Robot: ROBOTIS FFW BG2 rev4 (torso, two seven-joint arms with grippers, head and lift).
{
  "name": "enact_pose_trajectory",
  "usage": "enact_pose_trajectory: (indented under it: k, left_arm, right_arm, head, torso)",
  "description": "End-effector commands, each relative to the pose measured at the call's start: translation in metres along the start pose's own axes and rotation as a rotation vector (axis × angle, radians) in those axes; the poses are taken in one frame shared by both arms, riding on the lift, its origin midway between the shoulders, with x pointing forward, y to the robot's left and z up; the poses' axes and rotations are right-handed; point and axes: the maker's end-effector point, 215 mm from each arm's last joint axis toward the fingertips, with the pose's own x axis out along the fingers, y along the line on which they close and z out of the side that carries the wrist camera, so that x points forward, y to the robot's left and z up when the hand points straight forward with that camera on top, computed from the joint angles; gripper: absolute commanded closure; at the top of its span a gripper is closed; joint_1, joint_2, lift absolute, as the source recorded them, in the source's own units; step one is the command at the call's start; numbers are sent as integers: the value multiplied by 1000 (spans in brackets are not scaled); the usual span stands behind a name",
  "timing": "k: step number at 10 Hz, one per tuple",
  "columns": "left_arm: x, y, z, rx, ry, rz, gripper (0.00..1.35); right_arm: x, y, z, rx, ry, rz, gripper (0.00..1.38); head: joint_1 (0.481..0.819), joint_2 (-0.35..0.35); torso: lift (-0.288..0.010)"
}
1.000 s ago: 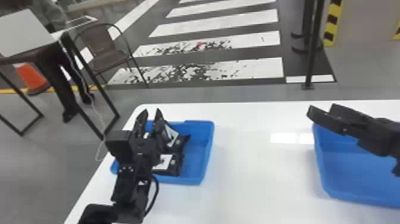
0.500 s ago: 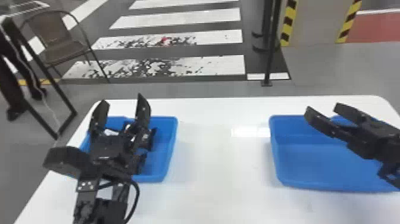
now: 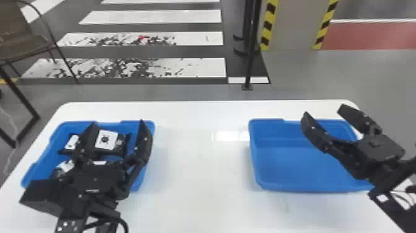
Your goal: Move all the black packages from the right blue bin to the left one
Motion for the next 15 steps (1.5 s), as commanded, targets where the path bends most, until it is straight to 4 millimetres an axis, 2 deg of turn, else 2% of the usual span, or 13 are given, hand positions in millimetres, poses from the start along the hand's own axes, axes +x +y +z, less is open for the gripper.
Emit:
enact_pose_trajectory:
  k: [1,2,3,5,11,15]
  left_arm:
    - [-4,-11,-20,34,81,-20,119]
    - [-2,-15,-20,64,88,-28,79]
    - [0,-18,-11,87,79,-30,48]
    - [-1,-15,-3,99,72,-13,48]
    - [-1,-13,1,80,64,-9,48]
    - [-1,-13,2,79,62,-9,50]
  right_arm:
    - [-10,1,-11,-8,14,-19,157]
    - [-10,5,-11,-43,22,-26,154]
    - [-10,10,-8,-56,20,-35,154]
    - [-19,9,-8,-62,30,-74,159]
    - [-18,9,-12,-43,42,-75,159]
    - [-17,9,-8,-37,32,-73,159]
  head:
    - [695,18]
    - [695,10]
    - [695,1]
    - [695,-2]
    - [695,3]
    - [695,3]
  torso:
    - [-154]
    - [-154]
    - [-154]
    - [-154]
    - [-154]
    - [-154]
